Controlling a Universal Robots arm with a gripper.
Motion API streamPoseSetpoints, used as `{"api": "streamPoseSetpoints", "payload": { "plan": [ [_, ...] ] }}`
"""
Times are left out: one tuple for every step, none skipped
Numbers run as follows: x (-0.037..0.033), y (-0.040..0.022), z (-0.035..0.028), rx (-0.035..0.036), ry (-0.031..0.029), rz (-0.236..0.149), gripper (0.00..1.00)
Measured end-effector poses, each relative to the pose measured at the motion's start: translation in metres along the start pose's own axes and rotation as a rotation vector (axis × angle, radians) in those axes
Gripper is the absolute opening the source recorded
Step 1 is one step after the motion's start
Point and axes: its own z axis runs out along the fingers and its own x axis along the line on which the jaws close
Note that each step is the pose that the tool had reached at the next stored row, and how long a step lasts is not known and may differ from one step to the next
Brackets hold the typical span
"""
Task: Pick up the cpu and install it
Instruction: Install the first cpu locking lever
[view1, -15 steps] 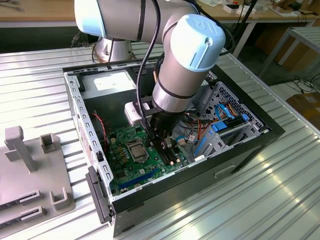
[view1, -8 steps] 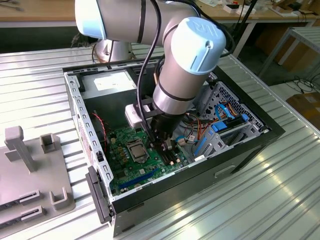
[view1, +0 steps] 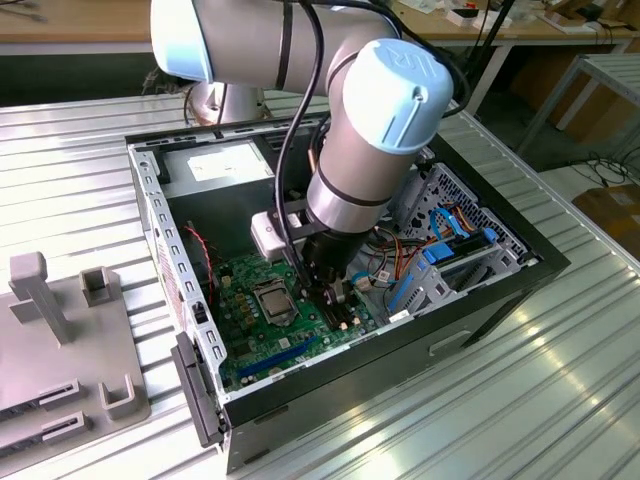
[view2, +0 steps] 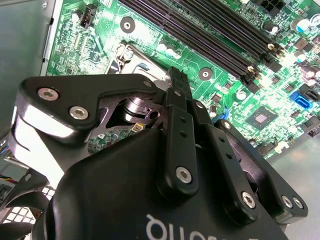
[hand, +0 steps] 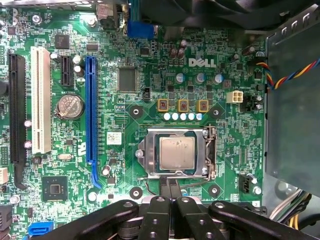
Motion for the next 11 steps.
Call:
{"api": "streamPoseSetpoints", "payload": {
  "plan": [
    [0.0,0.0,0.0004,-0.0001,0.0,0.0,0.11],
    [0.0001,0.0,0.0007,-0.0001,0.0,0.0,0.11],
    [0.0001,0.0,0.001,0.0,-0.0001,0.0,0.11],
    [0.0001,0.0,0.0014,0.0,-0.0002,0.0,0.11],
    [0.0001,-0.0001,0.0018,0.0,-0.0001,0.0,0.11],
    [0.0002,-0.0001,0.0024,0.0,-0.0001,0.0,0.11],
    [0.0002,-0.0001,0.003,0.0,-0.0001,0.0,0.11],
    [0.0002,-0.0001,0.0035,0.0,-0.0001,0.0,0.11],
    [0.0003,-0.0001,0.0041,-0.0001,0.0,0.0,0.11],
    [0.0003,-0.0001,0.0043,-0.0002,0.0,0.0,0.11],
    [0.0004,-0.0001,0.0046,-0.0001,-0.0001,0.0,0.11]
  ]
}}
